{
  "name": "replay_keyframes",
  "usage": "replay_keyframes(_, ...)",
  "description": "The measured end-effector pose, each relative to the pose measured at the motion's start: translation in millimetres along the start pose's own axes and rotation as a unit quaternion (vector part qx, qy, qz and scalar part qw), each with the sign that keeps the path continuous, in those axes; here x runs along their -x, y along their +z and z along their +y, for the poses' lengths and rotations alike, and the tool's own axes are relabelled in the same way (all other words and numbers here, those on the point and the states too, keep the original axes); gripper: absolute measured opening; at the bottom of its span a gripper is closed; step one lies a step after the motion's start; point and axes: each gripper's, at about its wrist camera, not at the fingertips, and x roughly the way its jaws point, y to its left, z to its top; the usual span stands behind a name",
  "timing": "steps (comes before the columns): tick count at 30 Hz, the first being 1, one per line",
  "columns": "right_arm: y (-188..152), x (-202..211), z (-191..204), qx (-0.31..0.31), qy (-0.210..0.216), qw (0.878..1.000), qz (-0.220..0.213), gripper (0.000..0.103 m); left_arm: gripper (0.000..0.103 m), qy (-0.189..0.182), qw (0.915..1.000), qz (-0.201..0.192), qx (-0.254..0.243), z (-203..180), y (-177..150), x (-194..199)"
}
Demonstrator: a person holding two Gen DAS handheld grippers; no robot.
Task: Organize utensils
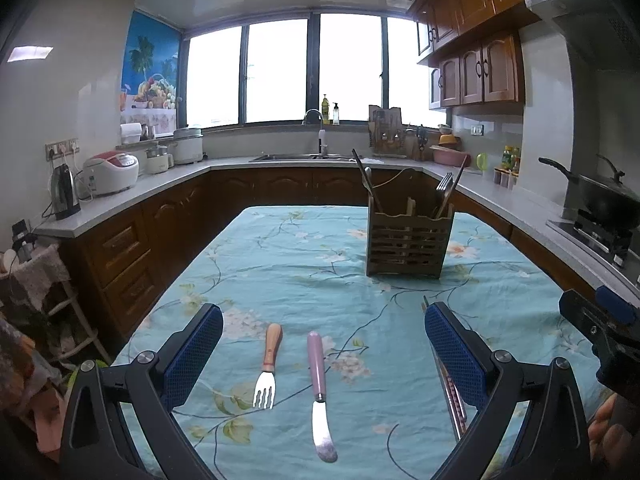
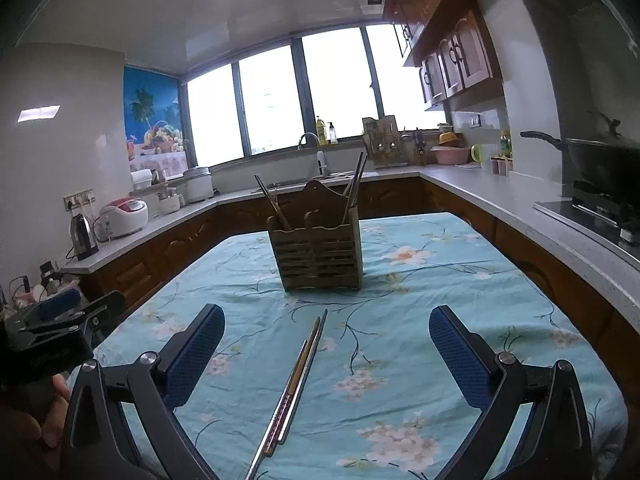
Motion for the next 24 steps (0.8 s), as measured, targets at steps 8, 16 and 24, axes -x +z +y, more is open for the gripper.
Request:
replay_keyframes(8, 1.9, 0.0, 0.8, 0.000, 0.001, 1.000, -0.003, 0.103, 0.102, -0.001, 1.0000, -0.002, -0.002, 2.1, 0.8, 1.5)
replay_keyframes(16, 4.3, 1.0, 1.0, 0.002, 0.001, 1.000, -0.005, 0.103, 0.102, 0.000, 1.0000, -0.003, -0.001, 4.4, 0.0, 3.0)
replay_keyframes(24, 5.4, 2.3, 2.7, 0.005, 0.000, 1.000, -0.008, 0.103, 0.102, 0.002, 1.0000, -0.003, -0.005, 2.0, 0.1, 2.8)
